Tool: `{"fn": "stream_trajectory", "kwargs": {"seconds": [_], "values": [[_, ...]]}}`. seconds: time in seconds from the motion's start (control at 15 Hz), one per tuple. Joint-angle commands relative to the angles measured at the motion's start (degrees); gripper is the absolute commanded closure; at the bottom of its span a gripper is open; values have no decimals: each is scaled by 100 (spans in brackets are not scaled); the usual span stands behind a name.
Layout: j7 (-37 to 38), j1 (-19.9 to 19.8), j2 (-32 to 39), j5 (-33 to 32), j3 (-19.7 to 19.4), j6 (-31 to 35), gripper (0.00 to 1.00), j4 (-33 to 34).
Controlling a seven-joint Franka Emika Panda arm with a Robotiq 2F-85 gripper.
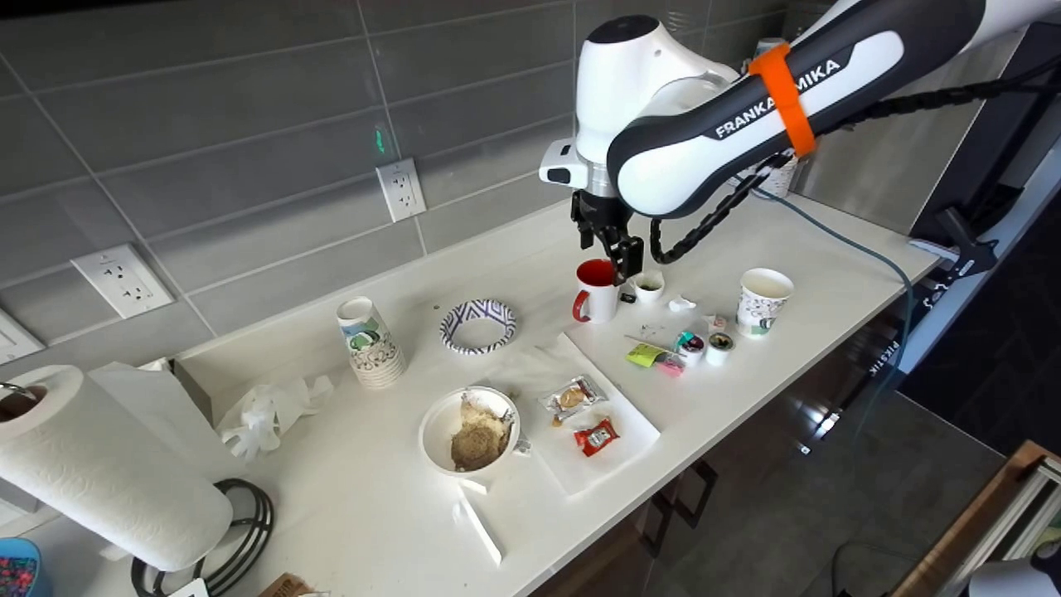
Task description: Press down the sachet
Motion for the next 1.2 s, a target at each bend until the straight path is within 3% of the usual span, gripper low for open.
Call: {"fn": "stream_trajectory", "kwargs": {"seconds": [0.0,0.33,0.4,0.67,0.87,1.13], "values": [[12,-51,1,-13,58,-15,0,11],[12,-51,1,-13,59,-15,0,11],[251,9,105,-90,25,-414,0,294],[949,126,162,130,141,-925,0,537],[1355,144,201,411,292,-689,0,422],[1335,243,173,323,519,-7,0,81]]}}
